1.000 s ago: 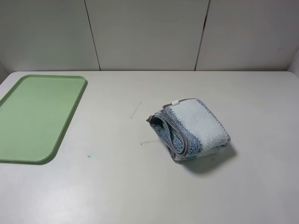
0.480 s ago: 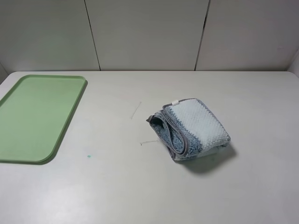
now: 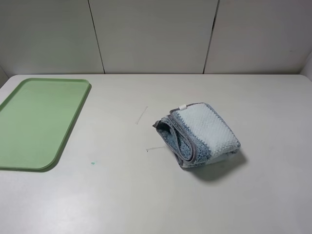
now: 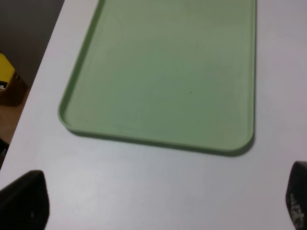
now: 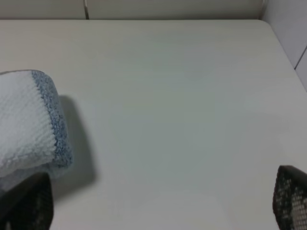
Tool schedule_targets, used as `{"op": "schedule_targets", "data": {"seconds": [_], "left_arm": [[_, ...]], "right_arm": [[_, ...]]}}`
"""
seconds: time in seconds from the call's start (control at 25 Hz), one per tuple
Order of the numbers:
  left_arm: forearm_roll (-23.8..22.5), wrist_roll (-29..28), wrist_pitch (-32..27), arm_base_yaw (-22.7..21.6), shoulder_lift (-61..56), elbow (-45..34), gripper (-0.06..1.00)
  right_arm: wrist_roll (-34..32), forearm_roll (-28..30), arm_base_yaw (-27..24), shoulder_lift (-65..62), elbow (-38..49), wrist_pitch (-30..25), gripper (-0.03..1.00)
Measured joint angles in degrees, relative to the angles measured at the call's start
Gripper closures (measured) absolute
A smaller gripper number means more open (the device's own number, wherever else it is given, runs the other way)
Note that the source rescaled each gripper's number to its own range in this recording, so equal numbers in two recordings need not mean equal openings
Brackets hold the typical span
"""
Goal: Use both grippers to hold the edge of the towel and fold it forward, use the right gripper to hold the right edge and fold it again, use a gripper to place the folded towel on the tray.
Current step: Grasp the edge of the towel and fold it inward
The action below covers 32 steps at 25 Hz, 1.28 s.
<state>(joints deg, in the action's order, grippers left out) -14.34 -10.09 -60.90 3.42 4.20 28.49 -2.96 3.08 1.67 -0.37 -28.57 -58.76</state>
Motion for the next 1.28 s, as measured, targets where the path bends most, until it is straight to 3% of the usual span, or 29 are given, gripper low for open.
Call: {"op": "schedule_targets", "data": {"seconds": [0.56,0.72,1.08,1.28], "left_arm": [[-1.6,0.5,1.0,0.0,0.0,0.0,-0.05],[-1.5,2.9,1.0,0.0,0.0,0.3,-0.04],[0.3,4.3,1.0,0.0,0.7,6.0,-0.03],[0.9,4.3,0.9,0.0,9.0,9.9,-0.03]], "right_arm": [[0.0,0.0,0.0,0.0,0.0,0.0,-0.03],[0.0,0.0,0.0,0.0,0.0,0.0,-0.03],[0.0,0.0,0.0,0.0,0.0,0.0,-0.03],[0.0,0.0,0.0,0.0,0.0,0.0,-0.03]]}}
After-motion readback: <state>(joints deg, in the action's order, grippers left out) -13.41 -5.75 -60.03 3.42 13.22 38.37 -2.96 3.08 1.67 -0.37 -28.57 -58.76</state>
